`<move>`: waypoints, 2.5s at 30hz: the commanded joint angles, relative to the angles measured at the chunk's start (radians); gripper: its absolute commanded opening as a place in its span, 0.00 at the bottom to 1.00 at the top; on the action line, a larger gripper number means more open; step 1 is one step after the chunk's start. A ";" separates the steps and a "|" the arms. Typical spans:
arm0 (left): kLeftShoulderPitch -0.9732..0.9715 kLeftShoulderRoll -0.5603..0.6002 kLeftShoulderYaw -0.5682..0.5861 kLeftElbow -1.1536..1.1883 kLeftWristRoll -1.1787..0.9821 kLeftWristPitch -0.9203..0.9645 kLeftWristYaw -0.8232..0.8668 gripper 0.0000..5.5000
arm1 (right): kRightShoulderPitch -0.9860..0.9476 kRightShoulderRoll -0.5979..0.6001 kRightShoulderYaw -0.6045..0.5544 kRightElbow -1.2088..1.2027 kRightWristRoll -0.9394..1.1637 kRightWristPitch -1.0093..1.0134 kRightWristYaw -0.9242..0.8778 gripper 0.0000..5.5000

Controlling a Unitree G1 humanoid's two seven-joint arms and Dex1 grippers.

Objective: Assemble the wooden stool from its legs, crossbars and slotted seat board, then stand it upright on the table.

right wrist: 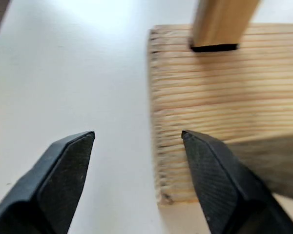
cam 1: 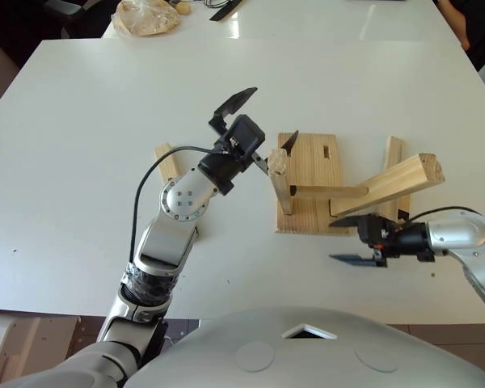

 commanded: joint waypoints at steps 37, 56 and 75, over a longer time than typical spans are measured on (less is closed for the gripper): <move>0.170 0.189 0.172 -0.262 -0.426 0.307 -0.284 0.97 | -0.308 0.144 0.011 0.427 -0.184 -0.206 -0.059 0.60; -0.005 0.388 0.089 0.574 -0.007 -0.253 -0.318 0.97 | -0.067 0.217 0.168 0.014 -0.098 0.068 -0.106 0.60; 0.061 0.253 -0.020 0.508 0.088 -0.251 -0.273 0.97 | -0.386 0.382 0.188 0.319 -0.236 0.075 -0.268 0.60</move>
